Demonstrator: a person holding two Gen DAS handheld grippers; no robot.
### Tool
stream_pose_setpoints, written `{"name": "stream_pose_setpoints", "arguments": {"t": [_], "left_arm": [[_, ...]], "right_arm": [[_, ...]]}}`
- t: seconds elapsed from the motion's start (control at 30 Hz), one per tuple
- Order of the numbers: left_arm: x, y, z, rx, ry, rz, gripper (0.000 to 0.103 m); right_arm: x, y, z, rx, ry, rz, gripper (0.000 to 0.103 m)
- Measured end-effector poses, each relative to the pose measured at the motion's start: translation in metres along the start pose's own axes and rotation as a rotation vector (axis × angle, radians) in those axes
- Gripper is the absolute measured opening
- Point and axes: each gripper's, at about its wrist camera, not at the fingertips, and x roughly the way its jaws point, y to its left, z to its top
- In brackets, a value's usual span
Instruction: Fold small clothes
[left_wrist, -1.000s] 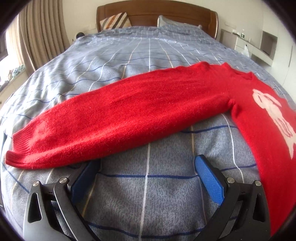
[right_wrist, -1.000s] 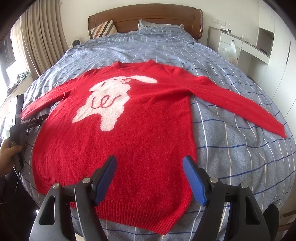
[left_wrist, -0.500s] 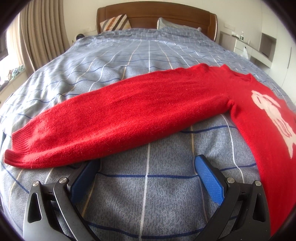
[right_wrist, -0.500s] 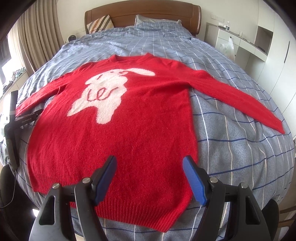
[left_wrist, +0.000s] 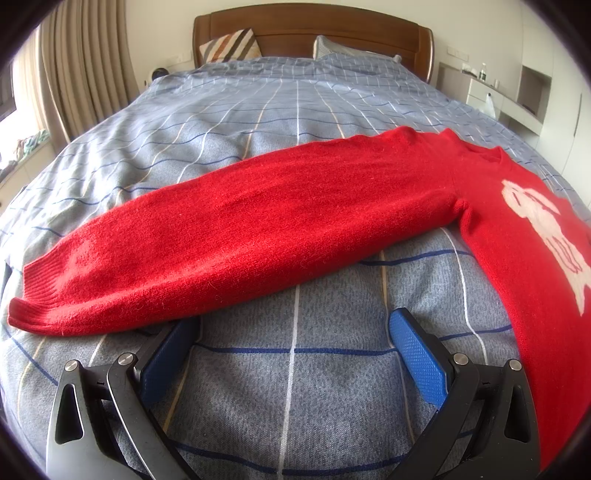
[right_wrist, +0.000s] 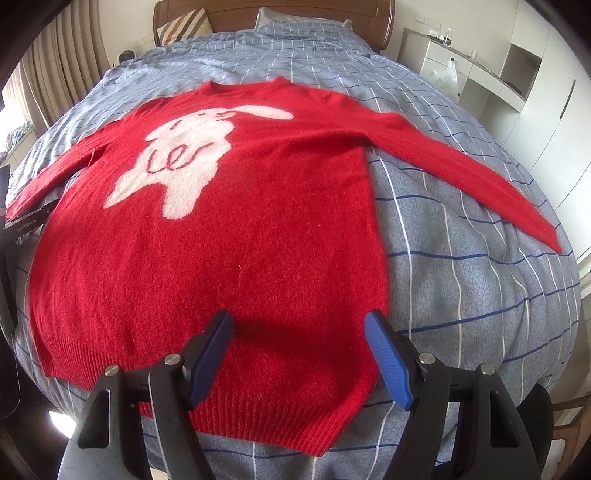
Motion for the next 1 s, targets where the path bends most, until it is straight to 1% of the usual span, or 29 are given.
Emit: {"name": "stream_pose_setpoints", "arguments": {"t": [0.2, 0.33, 0.57, 0.7, 0.83, 1.0], "left_arm": [[0.000, 0.000, 0.000, 0.000, 0.000, 0.000, 0.103], [0.000, 0.000, 0.000, -0.001, 0.000, 0.000, 0.103], [0.000, 0.000, 0.000, -0.001, 0.000, 0.000, 0.103], [0.000, 0.000, 0.000, -0.001, 0.000, 0.001, 0.103], [0.000, 0.000, 0.000, -0.001, 0.000, 0.000, 0.103], [0.000, 0.000, 0.000, 0.000, 0.000, 0.000, 0.103]], "right_arm": [[0.001, 0.002, -0.008, -0.012, 0.038, -0.032, 0.073], [0.000, -0.001, -0.011, 0.017, 0.045, -0.043, 0.073], [0.000, 0.000, -0.014, 0.018, 0.050, -0.036, 0.073], [-0.001, 0.002, -0.015, 0.020, 0.030, -0.023, 0.073], [0.004, 0.004, -0.018, 0.007, 0.050, -0.008, 0.073], [0.003, 0.003, -0.015, 0.006, 0.039, -0.005, 0.073]]}}
